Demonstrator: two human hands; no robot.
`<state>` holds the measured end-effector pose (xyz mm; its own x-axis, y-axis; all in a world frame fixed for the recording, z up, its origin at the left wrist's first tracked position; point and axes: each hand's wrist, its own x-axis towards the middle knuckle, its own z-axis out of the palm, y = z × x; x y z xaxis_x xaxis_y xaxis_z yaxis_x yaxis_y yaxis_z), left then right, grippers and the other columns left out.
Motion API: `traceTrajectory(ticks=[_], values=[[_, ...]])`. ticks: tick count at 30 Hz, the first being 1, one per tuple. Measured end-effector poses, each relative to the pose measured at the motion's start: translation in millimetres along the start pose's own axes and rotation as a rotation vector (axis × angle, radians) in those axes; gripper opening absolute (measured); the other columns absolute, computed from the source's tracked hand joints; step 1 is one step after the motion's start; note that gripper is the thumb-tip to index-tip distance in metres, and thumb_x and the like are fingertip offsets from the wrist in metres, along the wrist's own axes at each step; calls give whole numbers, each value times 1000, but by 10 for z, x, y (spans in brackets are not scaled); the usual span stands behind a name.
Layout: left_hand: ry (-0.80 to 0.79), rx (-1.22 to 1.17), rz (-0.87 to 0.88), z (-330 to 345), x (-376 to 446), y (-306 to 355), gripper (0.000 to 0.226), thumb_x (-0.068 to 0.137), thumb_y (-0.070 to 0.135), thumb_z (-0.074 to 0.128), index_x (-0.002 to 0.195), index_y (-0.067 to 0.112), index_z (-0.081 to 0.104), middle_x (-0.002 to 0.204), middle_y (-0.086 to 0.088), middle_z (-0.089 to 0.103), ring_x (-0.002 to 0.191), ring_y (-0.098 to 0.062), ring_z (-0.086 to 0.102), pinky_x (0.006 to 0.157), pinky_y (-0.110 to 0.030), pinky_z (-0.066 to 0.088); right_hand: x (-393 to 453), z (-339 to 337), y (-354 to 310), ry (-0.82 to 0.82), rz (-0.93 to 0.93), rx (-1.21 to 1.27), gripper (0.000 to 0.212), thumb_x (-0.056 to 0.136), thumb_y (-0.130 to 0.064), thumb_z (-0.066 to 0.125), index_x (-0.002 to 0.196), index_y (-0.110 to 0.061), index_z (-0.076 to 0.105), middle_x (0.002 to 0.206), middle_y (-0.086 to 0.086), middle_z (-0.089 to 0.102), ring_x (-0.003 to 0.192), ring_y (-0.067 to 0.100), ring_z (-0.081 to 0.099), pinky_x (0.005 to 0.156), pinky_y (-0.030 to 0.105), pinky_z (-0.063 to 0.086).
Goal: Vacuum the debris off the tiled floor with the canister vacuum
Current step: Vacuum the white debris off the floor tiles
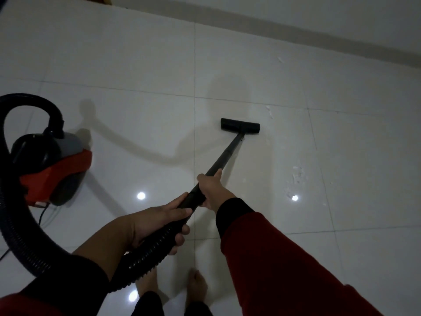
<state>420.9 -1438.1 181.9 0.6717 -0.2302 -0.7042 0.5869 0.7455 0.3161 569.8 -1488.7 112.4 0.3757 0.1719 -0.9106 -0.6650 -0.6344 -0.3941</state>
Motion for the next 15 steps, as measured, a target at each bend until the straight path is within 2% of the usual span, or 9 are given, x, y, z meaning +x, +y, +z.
traceTrajectory(ticks=[6,8,10,11,12,13,15], values=[[6,-6,-7,173,24,-303,59,86,26,57,133,53,34,69,-7,55,53,-15,54,49,-29,51,-62,-195,271,-34,32,4,86,93,-16,41,142,-48,-22,88,6,53,80,24,58,50,37,51],[15,-11,-13,224,-14,-352,62,83,26,59,133,53,33,68,-6,56,52,-16,54,49,-28,50,-114,-219,325,-41,19,-23,89,93,-13,42,142,-44,-25,90,7,53,90,28,60,62,45,55],[25,-5,-15,263,-57,-373,64,81,27,60,133,52,34,68,-6,55,51,-16,53,48,-28,50,-182,-238,353,-50,1,-55,85,93,-12,43,147,-36,-18,110,10,54,110,35,56,78,46,53],[29,-2,-17,278,-85,-387,63,80,27,60,132,52,35,68,-6,54,50,-16,53,48,-28,50,-199,-246,380,-48,-3,-39,79,93,-15,43,148,-36,-10,125,12,49,116,38,53,77,45,51],[32,-1,-20,287,-116,-404,62,81,26,60,132,51,36,68,-6,54,50,-16,53,47,-27,49,-224,-244,402,-42,7,-10,76,93,-18,42,147,-38,-5,132,12,45,116,38,53,72,44,49],[33,0,-22,289,-151,-426,61,81,26,60,132,51,37,68,-6,53,50,-16,53,47,-27,49,-267,-228,426,-35,25,12,77,93,-18,42,147,-41,-8,126,11,49,109,36,56,66,43,50],[30,9,-29,269,-223,-489,61,81,26,60,132,51,37,68,-7,53,50,-15,53,47,-28,49,-327,-181,502,-20,44,53,85,93,-17,41,143,-46,-20,97,6,52,91,29,59,55,39,52]])
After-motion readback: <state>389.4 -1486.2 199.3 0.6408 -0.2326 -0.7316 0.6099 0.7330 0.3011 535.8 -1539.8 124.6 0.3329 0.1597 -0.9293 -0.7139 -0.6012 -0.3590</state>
